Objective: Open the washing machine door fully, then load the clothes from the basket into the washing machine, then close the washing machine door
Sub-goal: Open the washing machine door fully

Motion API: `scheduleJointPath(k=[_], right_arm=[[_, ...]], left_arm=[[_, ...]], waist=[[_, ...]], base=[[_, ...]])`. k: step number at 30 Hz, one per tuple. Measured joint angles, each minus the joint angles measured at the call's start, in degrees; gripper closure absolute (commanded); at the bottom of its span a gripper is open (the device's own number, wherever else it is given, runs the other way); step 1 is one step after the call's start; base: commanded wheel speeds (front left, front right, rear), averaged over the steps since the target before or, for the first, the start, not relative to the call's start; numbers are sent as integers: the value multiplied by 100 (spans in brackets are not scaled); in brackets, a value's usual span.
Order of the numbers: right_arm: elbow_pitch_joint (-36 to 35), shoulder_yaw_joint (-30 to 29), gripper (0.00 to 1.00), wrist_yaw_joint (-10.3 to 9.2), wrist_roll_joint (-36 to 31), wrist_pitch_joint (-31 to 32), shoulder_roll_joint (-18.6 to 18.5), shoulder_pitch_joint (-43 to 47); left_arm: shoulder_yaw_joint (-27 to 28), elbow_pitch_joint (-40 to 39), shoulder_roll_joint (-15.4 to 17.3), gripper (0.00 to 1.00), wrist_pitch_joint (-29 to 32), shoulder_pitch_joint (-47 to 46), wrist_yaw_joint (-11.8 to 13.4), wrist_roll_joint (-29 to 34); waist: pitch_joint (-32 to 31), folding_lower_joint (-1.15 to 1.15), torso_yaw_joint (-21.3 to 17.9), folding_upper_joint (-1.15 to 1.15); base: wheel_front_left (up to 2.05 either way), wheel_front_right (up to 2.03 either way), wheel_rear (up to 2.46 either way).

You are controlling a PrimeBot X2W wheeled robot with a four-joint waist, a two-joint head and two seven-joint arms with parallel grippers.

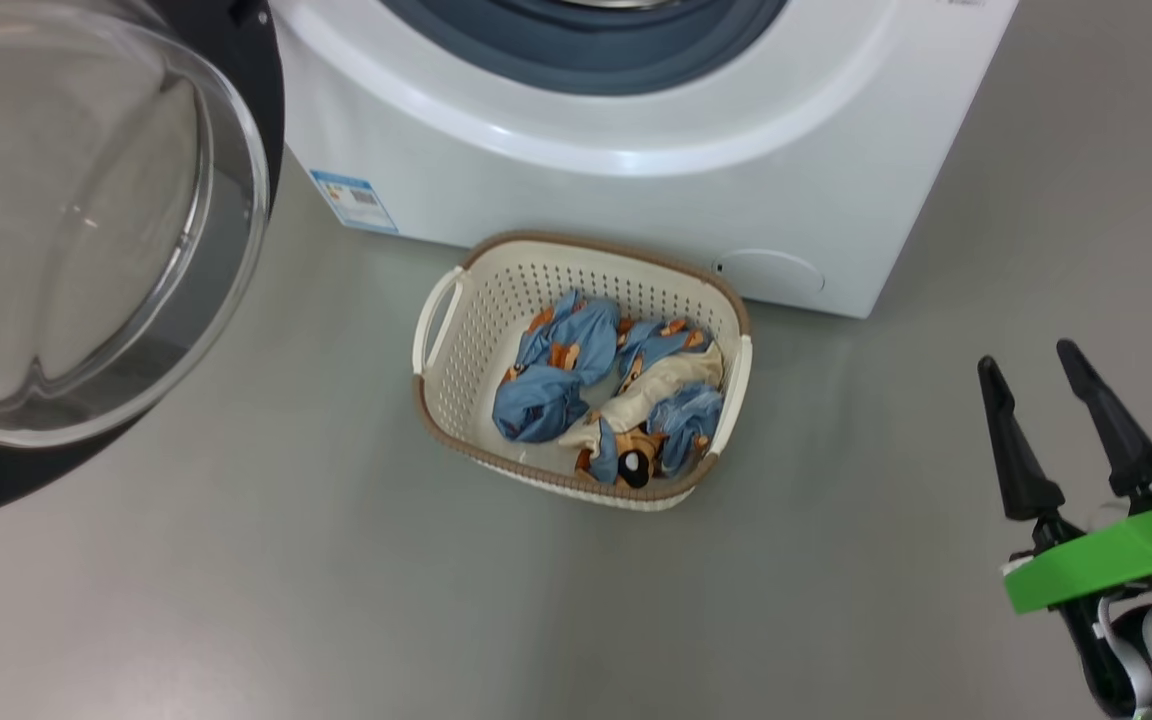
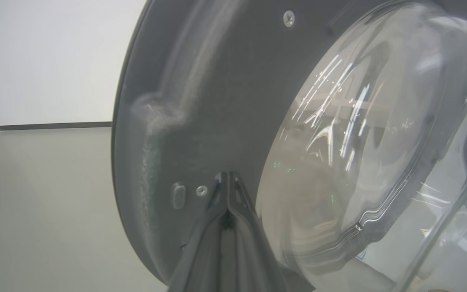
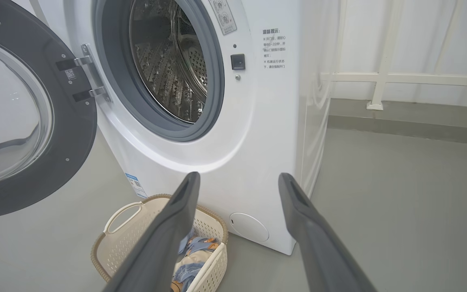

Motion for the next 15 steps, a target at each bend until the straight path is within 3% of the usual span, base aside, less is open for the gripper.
scheduleJointPath(k=[10,12,14,15], right_arm=[[35,-7,0,0,14,0,210,415],[34,-5,0,0,14,1,266,456],[26,-10,0,0,14,1,304,506],[25,-11,0,0,14,0,318,529]], left_arm=[[-569,-744,-174,98,0,777,-62,-327],[-799,-898,-170,67,0,943,-62,-488],[-1053,-1034,-161,47,0,1117,-62,-677],[-1183,-1103,-161,16,0,1216,-62,-760]], waist=[[-651,-1,-87,0],[-754,0,-118,0],[-835,-1,-164,0],[-865,-1,-196,0]], base=[[0,0,0],[0,0,0],[0,0,0],[0,0,0]])
